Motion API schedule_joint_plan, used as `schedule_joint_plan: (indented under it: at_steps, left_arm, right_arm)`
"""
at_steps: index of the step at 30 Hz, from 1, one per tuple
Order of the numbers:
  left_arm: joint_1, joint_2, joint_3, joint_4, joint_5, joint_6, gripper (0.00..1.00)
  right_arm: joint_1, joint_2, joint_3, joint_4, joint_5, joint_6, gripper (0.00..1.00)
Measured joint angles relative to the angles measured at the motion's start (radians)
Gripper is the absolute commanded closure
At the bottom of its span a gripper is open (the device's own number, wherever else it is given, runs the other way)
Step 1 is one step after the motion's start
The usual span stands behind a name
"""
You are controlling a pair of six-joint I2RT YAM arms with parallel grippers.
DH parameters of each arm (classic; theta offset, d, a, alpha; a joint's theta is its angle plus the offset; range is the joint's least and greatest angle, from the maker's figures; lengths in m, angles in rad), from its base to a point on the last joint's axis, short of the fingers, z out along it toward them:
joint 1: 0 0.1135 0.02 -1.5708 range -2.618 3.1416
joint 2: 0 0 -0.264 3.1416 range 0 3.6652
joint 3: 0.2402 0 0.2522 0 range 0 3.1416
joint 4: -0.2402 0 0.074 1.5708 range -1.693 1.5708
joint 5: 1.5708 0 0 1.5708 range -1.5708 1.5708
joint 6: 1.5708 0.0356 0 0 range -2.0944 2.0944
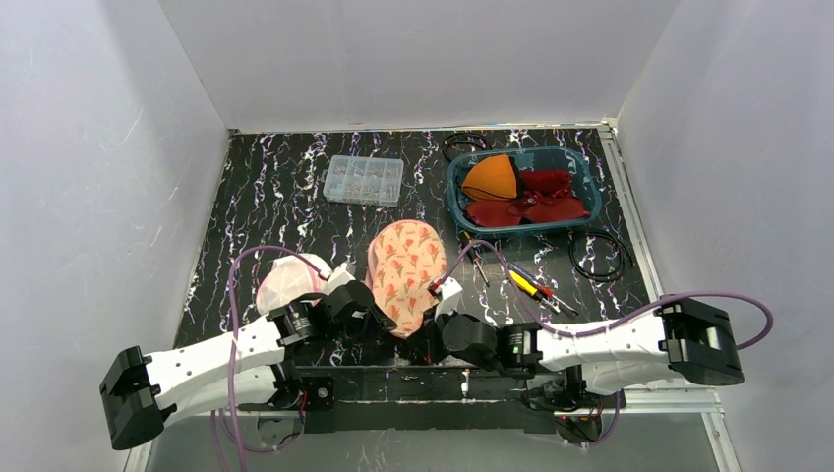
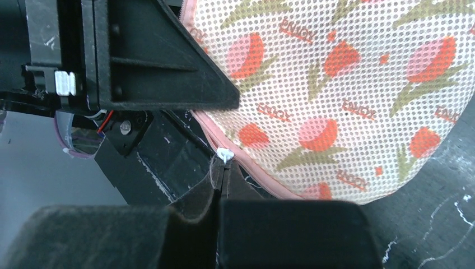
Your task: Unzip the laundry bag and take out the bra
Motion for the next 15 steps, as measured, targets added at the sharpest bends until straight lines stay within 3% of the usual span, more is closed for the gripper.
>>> schedule_joint_plan:
  at_steps: [8, 15]
  left_arm:
    - [0.02, 0.006, 0.006, 0.015, 0.005, 0.017, 1.0]
    - [0.105, 0.056, 0.006, 0.067, 0.085, 0.103, 1.0]
  right_arm:
    - [0.003, -0.146, -0.069, -0.116, 0.048, 0.035, 0.99]
    - [0.003, -0.244, -0.126, -0.219, 0.112, 0.066, 0.99]
